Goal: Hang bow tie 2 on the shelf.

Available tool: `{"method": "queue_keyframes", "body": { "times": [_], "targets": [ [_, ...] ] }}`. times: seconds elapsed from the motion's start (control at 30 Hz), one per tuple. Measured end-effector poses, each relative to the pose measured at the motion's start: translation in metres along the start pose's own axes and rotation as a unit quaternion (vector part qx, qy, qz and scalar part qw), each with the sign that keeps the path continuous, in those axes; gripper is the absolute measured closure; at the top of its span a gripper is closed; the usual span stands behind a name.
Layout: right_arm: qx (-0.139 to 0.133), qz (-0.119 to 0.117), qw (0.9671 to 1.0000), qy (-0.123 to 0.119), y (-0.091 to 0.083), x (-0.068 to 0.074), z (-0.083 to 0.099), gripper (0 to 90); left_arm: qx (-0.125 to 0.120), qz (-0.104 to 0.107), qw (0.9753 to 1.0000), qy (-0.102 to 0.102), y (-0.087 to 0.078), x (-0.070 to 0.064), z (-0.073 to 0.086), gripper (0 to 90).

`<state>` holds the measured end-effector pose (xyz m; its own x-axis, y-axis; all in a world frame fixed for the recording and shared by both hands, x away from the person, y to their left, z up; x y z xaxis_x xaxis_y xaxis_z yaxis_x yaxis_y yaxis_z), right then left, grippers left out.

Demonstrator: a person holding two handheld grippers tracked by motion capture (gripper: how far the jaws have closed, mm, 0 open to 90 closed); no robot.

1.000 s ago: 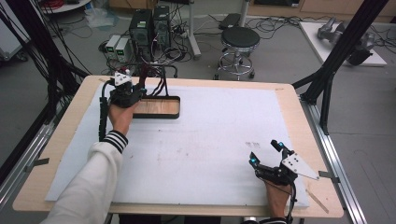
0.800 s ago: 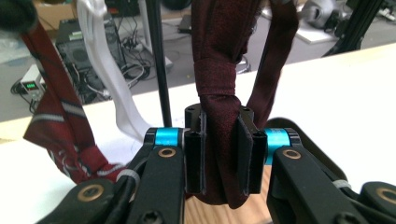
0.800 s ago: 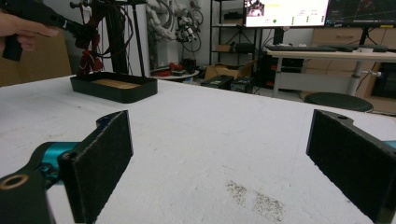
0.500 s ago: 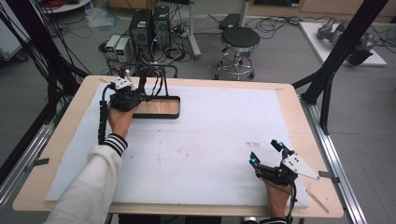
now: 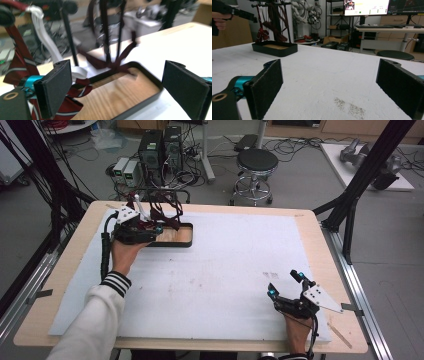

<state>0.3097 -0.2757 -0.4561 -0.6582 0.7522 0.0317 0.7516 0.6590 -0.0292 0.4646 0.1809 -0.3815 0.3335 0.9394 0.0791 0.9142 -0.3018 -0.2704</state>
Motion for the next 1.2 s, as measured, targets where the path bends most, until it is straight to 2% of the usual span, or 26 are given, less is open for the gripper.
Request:
{"method": "queue_keyframes", "body": {
  "times": [0.1, 0.13, 0.27, 0.37, 0.47, 0.63, 0.7, 0.77, 0.97, 1.03, 1.2],
  "targets": [
    [0.0, 0.0, 1.0, -0.002, 0.0, 0.001, 0.0, 6.3, -0.033, 0.022, 0.9991, 0.01, -0.015, -0.002, 0.001, 10.0],
    [0.001, 0.0, 1.0, -0.001, 0.0, 0.001, 0.0, 6.3, -0.049, 0.032, 0.9982, 0.011, -0.022, -0.003, 0.002, 10.0],
    [0.0, 0.0, 1.0, -0.001, 0.0, 0.001, 0.0, 6.3, -0.087, 0.06, 0.9942, 0.019, -0.045, -0.003, 0.01, 10.0],
    [0.001, 0.001, 1.0, -0.006, 0.0, 0.001, 0.0, 6.3, -0.105, 0.074, 0.9913, 0.026, -0.061, 0.0, 0.022, 10.0],
    [0.001, 0.001, 1.0, -0.008, 0.0, 0.002, 0.0, 6.3, -0.114, 0.08, 0.99, 0.022, -0.074, 0.006, 0.037, 10.0],
    [0.001, 0.002, 1.0, -0.009, 0.0, 0.002, 0.0, 6.3, -0.12, 0.079, 0.9897, 0.007, -0.091, 0.017, 0.062, 10.0],
    [0.0, 0.002, 1.0, -0.009, 0.0, 0.002, 0.0, 6.3, -0.128, 0.079, 0.9887, -0.003, -0.099, 0.021, 0.071, 10.0],
    [0.0, 0.003, 0.9999, -0.01, 0.0, 0.002, 0.0, 6.3, -0.132, 0.076, 0.9884, -0.001, -0.105, 0.025, 0.079, 10.0],
    [0.0, 0.003, 1.0, -0.008, 0.0, 0.002, 0.0, 6.3, -0.13, 0.062, 0.9895, -0.016, -0.117, 0.034, 0.105, 10.0],
    [0.0, 0.003, 1.0, -0.008, 0.0, 0.002, 0.0, 6.3, -0.126, 0.058, 0.9902, -0.02, -0.119, 0.035, 0.111, 10.1],
    [0.001, 0.005, 1.0, -0.008, 0.0, 0.002, 0.0, 6.3, -0.139, 0.054, 0.9883, -0.028, -0.121, 0.035, 0.112, 10.3]
  ]
}}
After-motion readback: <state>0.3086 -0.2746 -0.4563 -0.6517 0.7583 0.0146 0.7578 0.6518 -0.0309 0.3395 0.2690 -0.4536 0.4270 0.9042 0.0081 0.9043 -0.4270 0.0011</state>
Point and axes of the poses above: each handheld gripper's, and its own axes: y roughly forward along the jaws, z roughly out of its underside, x roughly to its left, the point moved 6 cm from there along y, roughly forward along the jaws, and after that the axes turned 11 degrees about -z, right-handed, at the moved point
